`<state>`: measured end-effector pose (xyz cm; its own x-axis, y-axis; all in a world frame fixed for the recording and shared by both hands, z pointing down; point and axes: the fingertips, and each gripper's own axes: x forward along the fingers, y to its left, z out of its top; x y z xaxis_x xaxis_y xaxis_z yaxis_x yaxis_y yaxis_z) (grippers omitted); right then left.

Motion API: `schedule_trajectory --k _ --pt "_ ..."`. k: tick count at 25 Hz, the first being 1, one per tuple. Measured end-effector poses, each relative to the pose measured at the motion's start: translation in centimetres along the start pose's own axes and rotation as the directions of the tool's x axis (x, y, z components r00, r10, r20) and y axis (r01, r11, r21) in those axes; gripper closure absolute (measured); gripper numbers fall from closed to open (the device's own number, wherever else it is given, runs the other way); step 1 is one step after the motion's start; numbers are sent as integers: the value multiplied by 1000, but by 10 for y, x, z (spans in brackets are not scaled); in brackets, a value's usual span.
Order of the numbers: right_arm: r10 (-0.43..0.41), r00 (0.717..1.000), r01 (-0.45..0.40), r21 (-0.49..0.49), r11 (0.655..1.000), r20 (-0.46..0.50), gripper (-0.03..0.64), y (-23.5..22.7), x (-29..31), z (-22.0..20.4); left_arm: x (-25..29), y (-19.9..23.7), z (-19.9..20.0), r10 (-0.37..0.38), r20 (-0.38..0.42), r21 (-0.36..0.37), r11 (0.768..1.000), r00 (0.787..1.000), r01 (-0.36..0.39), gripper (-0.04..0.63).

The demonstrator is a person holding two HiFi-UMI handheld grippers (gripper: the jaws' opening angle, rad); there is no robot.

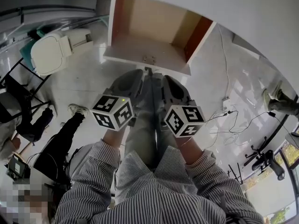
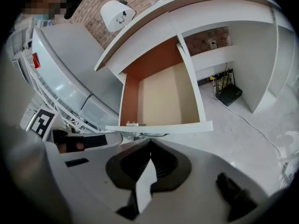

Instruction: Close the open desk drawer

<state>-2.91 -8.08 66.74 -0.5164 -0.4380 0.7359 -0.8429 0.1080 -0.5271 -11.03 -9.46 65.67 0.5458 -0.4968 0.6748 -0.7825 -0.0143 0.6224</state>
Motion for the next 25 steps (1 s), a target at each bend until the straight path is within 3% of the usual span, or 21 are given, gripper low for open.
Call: schedule_trajectory --k 11,25 --pt "-64 996 63 23 998 59 601 -8 18 -14 12 20 -8 104 43 -31 994 994 -103 583" --pt "-156 974 151 37 988 167 601 -29 29 -5 24 33 -8 193 116 37 979 974 -198 583"
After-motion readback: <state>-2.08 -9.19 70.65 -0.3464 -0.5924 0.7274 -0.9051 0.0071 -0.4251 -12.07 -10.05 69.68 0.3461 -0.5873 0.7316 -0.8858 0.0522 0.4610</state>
